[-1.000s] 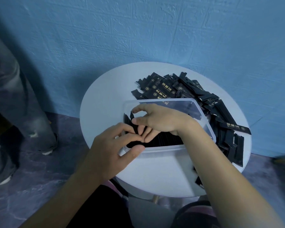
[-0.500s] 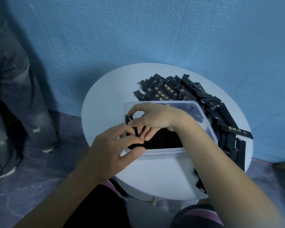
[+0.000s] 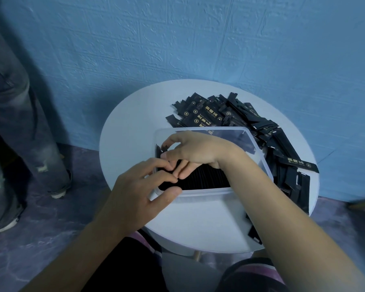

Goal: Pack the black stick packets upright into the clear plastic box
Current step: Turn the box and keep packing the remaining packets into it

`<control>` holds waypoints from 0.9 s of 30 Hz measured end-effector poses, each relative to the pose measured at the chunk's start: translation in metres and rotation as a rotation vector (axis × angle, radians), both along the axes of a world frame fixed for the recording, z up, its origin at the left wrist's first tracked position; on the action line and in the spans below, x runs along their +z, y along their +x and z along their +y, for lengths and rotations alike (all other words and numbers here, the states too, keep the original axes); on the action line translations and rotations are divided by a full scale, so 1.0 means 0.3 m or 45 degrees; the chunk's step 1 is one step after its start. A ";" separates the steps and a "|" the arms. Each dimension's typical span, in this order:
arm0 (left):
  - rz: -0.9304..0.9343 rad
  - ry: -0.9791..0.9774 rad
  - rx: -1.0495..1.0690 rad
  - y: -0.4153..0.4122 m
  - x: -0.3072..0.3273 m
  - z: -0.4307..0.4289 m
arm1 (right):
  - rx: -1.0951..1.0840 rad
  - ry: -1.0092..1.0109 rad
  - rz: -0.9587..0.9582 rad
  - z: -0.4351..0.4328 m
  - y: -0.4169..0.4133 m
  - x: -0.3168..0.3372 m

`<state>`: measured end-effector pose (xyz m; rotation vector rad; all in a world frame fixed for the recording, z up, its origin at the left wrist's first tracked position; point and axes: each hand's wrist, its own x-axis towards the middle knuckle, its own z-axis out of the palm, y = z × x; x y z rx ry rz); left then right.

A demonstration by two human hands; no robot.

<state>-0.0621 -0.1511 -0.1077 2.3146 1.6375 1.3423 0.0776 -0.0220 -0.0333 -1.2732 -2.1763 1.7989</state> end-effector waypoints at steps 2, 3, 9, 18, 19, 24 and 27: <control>-0.001 -0.001 0.001 0.002 0.004 0.000 | -0.022 0.019 0.026 0.004 -0.002 -0.009; 0.005 -0.001 -0.001 0.001 0.006 0.000 | -0.034 0.031 0.039 0.007 -0.001 -0.014; 0.047 -0.026 -0.016 -0.006 0.014 0.006 | -0.044 0.081 0.013 0.005 0.011 -0.019; 0.050 -0.015 -0.017 -0.008 0.010 0.004 | 0.011 0.131 0.013 -0.005 0.003 -0.014; 0.045 -0.014 -0.019 -0.007 0.008 0.003 | 0.007 0.141 0.023 -0.004 0.004 -0.015; 0.040 -0.021 -0.020 -0.003 0.010 0.000 | 0.001 0.171 0.065 -0.007 0.004 -0.016; 0.039 -0.015 -0.020 -0.005 0.010 0.000 | -0.020 0.190 0.085 -0.010 -0.003 -0.018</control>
